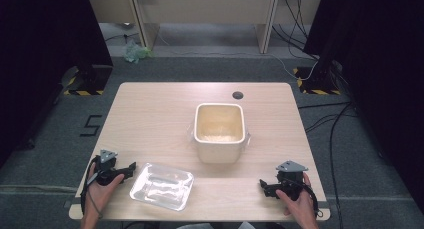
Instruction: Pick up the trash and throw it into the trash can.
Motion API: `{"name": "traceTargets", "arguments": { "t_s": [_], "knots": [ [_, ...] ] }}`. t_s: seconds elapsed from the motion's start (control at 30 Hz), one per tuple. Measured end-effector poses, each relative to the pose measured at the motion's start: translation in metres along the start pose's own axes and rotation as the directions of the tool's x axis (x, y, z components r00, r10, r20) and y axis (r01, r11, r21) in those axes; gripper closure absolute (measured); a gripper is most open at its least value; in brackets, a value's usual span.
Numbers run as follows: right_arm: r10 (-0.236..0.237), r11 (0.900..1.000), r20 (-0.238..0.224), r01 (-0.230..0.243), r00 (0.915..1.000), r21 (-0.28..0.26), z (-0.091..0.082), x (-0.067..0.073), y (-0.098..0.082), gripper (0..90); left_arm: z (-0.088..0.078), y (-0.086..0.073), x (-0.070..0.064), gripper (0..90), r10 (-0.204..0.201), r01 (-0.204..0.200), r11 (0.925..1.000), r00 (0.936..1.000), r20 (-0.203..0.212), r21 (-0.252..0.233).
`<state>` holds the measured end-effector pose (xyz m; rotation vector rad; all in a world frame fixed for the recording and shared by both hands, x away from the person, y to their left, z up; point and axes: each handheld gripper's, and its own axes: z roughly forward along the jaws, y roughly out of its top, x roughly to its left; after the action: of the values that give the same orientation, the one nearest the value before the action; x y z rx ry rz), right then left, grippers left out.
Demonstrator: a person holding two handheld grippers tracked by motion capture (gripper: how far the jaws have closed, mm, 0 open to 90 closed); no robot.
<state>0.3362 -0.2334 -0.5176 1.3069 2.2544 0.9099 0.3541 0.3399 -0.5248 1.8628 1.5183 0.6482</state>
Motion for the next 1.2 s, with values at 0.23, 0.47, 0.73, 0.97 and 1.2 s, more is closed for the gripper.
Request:
{"name": "traceTargets", "arguments": {
  "t_s": [0.23, 0.47, 0.73, 0.97, 1.2],
  "knots": [
    [-0.009, 1.000, -0.003, 0.009, 1.0000, -0.018, -0.003, 0.002, -0.002, 8.4, 0.000, 0.000, -0.001, 14.0, 0.001, -0.001, 1.0000, 1.0000, 0.000, 0.000],
    [-0.017, 0.999, -0.024, 0.016, 0.9996, -0.033, -0.009, 0.004, -0.006, 15.5, -0.003, -0.003, -0.006, 14.4, 0.018, -0.018, 0.9998, 0.9993, 0.034, -0.005],
    [-0.036, 0.999, -0.043, 0.035, 0.9984, -0.023, -0.018, 0.010, -0.007, 16.3, -0.031, -0.013, -0.017, 15.2, -0.013, 0.013, 0.9999, 0.9948, 0.101, 0.002],
    [-0.049, 0.999, -0.051, 0.048, 0.9975, -0.024, -0.021, 0.015, -0.007, 16.6, -0.039, -0.018, -0.037, 16.4, 0.013, -0.016, 0.9996, 0.9913, 0.131, 0.022],
    [-0.073, 0.997, -0.081, 0.073, 0.9940, -0.014, -0.021, 0.025, -0.007, 16.9, -0.036, -0.011, -0.071, 16.1, 0.069, -0.076, 0.9966, 0.9788, 0.193, 0.032]
  ]
}}
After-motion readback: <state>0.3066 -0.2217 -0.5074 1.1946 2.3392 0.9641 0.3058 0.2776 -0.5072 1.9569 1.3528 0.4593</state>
